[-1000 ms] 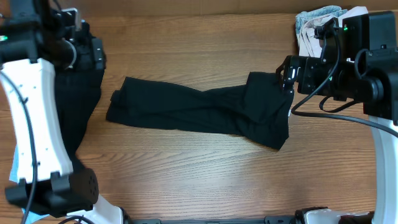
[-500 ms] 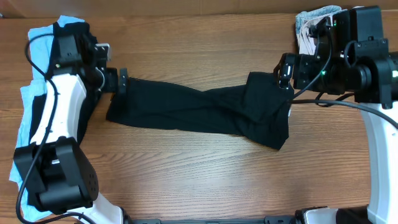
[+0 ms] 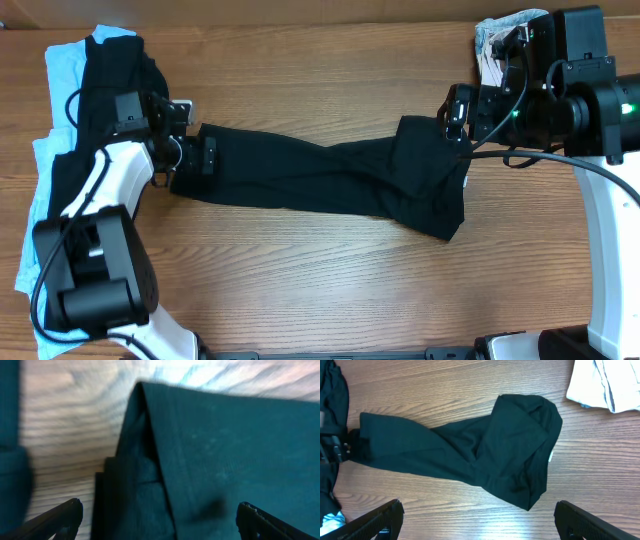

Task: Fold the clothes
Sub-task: 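Fold the left end rightward toward the right end with the left gripper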

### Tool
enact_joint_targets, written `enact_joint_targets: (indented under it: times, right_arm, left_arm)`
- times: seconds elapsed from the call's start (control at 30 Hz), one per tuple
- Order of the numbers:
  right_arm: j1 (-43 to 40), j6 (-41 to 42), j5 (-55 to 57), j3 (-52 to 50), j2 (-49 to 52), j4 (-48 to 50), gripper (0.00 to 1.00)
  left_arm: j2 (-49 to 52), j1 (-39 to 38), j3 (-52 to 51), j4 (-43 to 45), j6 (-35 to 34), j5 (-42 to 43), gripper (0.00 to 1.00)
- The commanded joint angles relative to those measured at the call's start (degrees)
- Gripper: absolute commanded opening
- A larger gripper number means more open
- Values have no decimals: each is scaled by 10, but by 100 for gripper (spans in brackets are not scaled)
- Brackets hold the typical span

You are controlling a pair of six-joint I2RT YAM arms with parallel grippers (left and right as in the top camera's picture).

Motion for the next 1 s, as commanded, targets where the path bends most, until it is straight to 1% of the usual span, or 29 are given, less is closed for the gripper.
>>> enact_joint_targets:
  times: [0.0,0.2,0.27,0.3,0.33,0.43,0.47,0.5,0.57,0.7,0.77,0.8,0.83,0.87,0.93,0.97]
  right_arm:
    - [-3,1,5,-2,-1,0,100]
    - [-3,1,5,-2,-1,3,100]
    - [-3,1,5,-2,-1,7,100]
    - [-3,1,5,-2,-1,9,100]
    - [-3,2,5,-2,-1,11,100]
    - [-3,3,5,-2,-1,16,100]
    - [-3,4,5,-2,-1,19,100]
    - [-3,5,3,-2,0,22,100]
    - [-3,11,3,-2,2,29,98]
    - [-3,17,3,-2,17,35,92]
    - [-3,19,3,-2,31,35,86]
    - [-3,19,-1,-2,39,35,79]
    - [-3,19,-6,-2,49,35,74]
    - [-3,19,-10,-2,58,37,66]
    - [-3,19,-19,-2,80,42,37]
    - [-3,19,-26,-2,91,46,24]
  left_arm:
    - [47,2,-6,0,-1,8,100]
    - [74,2,-6,-7,-3,28,96]
    - [74,2,-6,-9,-4,35,91]
    - [74,2,-6,-12,-9,35,86]
    - [74,2,-6,-16,-16,35,80]
    - [74,3,-6,-27,-37,30,37]
    - [74,6,-6,-28,-47,25,18]
    - [73,10,-4,-30,-64,16,4]
    - [71,23,10,-44,-97,1,4]
    - [57,57,75,-104,-121,3,4]
    - [45,74,131,-154,-120,2,4]
    - [38,80,158,-177,-120,-2,4]
    - [33,86,185,-200,-120,-6,4]
    - [27,91,212,-221,-120,-11,4]
    - [17,97,266,-262,-116,-15,4]
    - [14,97,289,-278,-115,-15,4]
